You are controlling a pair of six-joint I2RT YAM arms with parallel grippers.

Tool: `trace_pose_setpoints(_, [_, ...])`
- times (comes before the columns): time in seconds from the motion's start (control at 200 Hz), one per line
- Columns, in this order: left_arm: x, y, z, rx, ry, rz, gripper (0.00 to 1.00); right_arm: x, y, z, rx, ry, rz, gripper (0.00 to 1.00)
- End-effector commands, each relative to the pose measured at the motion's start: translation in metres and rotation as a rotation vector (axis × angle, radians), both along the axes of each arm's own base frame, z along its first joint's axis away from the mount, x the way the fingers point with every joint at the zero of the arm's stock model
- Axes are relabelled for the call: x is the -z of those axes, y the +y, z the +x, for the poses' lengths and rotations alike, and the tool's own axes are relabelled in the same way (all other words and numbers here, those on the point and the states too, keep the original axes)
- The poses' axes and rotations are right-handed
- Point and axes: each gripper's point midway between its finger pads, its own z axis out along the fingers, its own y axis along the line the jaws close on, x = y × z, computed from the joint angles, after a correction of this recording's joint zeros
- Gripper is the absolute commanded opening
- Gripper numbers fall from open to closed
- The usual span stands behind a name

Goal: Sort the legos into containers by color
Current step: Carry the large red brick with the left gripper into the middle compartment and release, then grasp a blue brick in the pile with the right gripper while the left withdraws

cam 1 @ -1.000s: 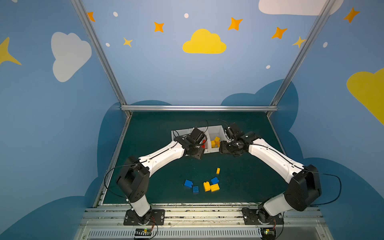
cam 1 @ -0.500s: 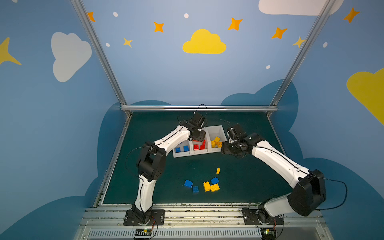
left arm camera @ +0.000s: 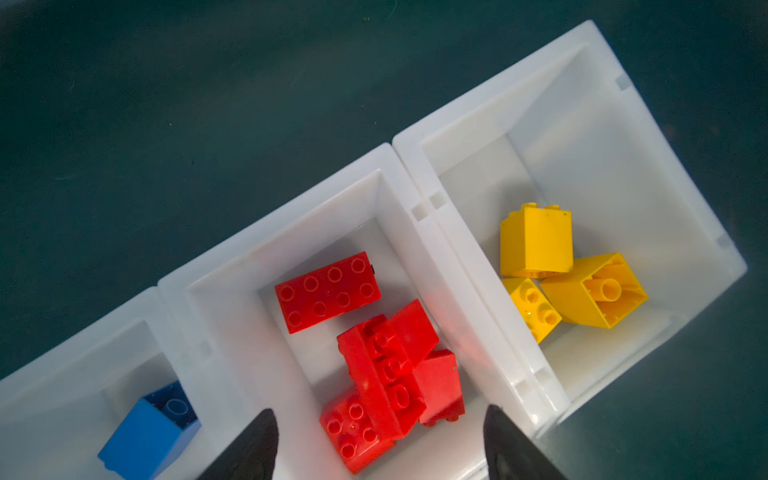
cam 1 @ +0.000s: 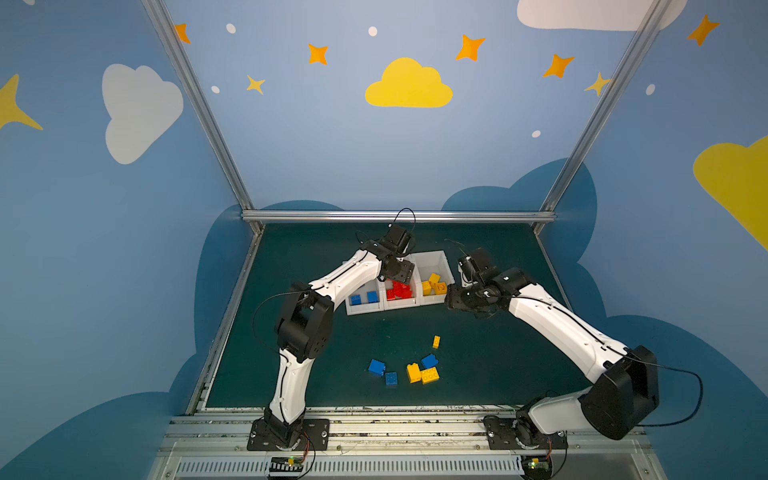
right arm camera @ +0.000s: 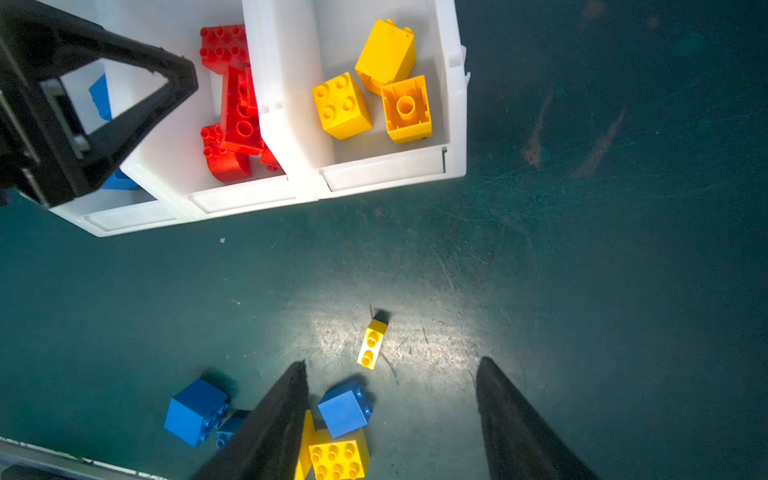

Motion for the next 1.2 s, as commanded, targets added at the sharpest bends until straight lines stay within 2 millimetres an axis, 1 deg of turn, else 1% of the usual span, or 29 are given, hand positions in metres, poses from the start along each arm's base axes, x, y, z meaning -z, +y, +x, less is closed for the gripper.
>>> trace_pose_setpoints(0.0, [-0.031, 0.007, -0.003, -0.023, -0.052, -0.029, 0.79, -0.002, -0.007, -0.006, 0.017, 0.005, -0.005, 0.65])
trace_pose_setpoints(0.125, [-0.041, 0.015, -0.009, -0.044, -0.064, -0.054, 0.79, -0.002, -0.006, -0.007, 0.009, 0.008, -0.002, 0.65])
trace_pose_setpoints(0.205, [-0.047, 0.023, -0.013, -0.069, -0.071, -0.075, 0.79, -0.001, -0.003, -0.008, -0.01, 0.012, 0.003, 0.65])
trace_pose_setpoints(0.28, [-0.053, 0.034, -0.017, -0.098, -0.072, -0.1, 0.8, -0.001, 0.003, -0.009, -0.046, 0.01, 0.014, 0.64])
trace_pose_setpoints(0.32, [-0.056, 0.042, -0.02, -0.12, -0.072, -0.111, 0.8, -0.001, 0.008, -0.01, -0.075, 0.009, 0.017, 0.63])
trace_pose_setpoints(0.34, [-0.06, 0.047, -0.021, -0.128, -0.08, -0.119, 0.8, -0.001, 0.01, -0.011, -0.087, 0.009, 0.019, 0.63])
trace_pose_setpoints(0.345, [-0.058, 0.048, -0.021, -0.134, -0.075, -0.119, 0.8, -0.001, 0.011, -0.011, -0.091, 0.009, 0.019, 0.63])
trace_pose_setpoints(0.4, [-0.062, 0.06, -0.026, -0.166, -0.079, -0.135, 0.8, 0.0, 0.019, -0.014, -0.13, 0.007, 0.017, 0.63])
trace_pose_setpoints(0.516, [-0.071, 0.087, -0.037, -0.23, -0.1, -0.172, 0.8, 0.008, 0.044, -0.026, -0.245, 0.018, 0.001, 0.64])
trace_pose_setpoints(0.656, [-0.071, 0.121, -0.054, -0.313, -0.094, -0.192, 0.81, 0.024, 0.073, -0.043, -0.373, 0.053, -0.05, 0.66])
trace_pose_setpoints(0.751, [-0.068, 0.144, -0.066, -0.377, -0.083, -0.213, 0.81, 0.036, 0.098, -0.059, -0.477, 0.079, -0.054, 0.67])
trace_pose_setpoints(0.761, [-0.07, 0.146, -0.068, -0.383, -0.088, -0.218, 0.81, 0.036, 0.101, -0.061, -0.492, 0.079, -0.054, 0.67])
trace_pose_setpoints(0.791, [-0.067, 0.152, -0.071, -0.401, -0.082, -0.223, 0.81, 0.04, 0.109, -0.068, -0.532, 0.085, -0.058, 0.68])
trace_pose_setpoints(0.801, [-0.069, 0.155, -0.073, -0.408, -0.088, -0.228, 0.81, 0.041, 0.112, -0.07, -0.546, 0.087, -0.059, 0.68])
trace_pose_setpoints(0.846, [-0.067, 0.165, -0.078, -0.436, -0.086, -0.239, 0.82, 0.044, 0.125, -0.079, -0.61, 0.09, -0.071, 0.68])
trace_pose_setpoints(1.041, [-0.062, 0.199, -0.104, -0.531, -0.106, -0.26, 0.82, 0.055, 0.18, -0.121, -0.869, 0.089, -0.102, 0.69])
trace_pose_setpoints(1.116, [-0.059, 0.21, -0.114, -0.568, -0.113, -0.268, 0.83, 0.06, 0.194, -0.132, -0.932, 0.09, -0.109, 0.69])
trace_pose_setpoints(1.196, [-0.056, 0.219, -0.124, -0.599, -0.12, -0.283, 0.83, 0.066, 0.205, -0.14, -0.979, 0.102, -0.123, 0.7])
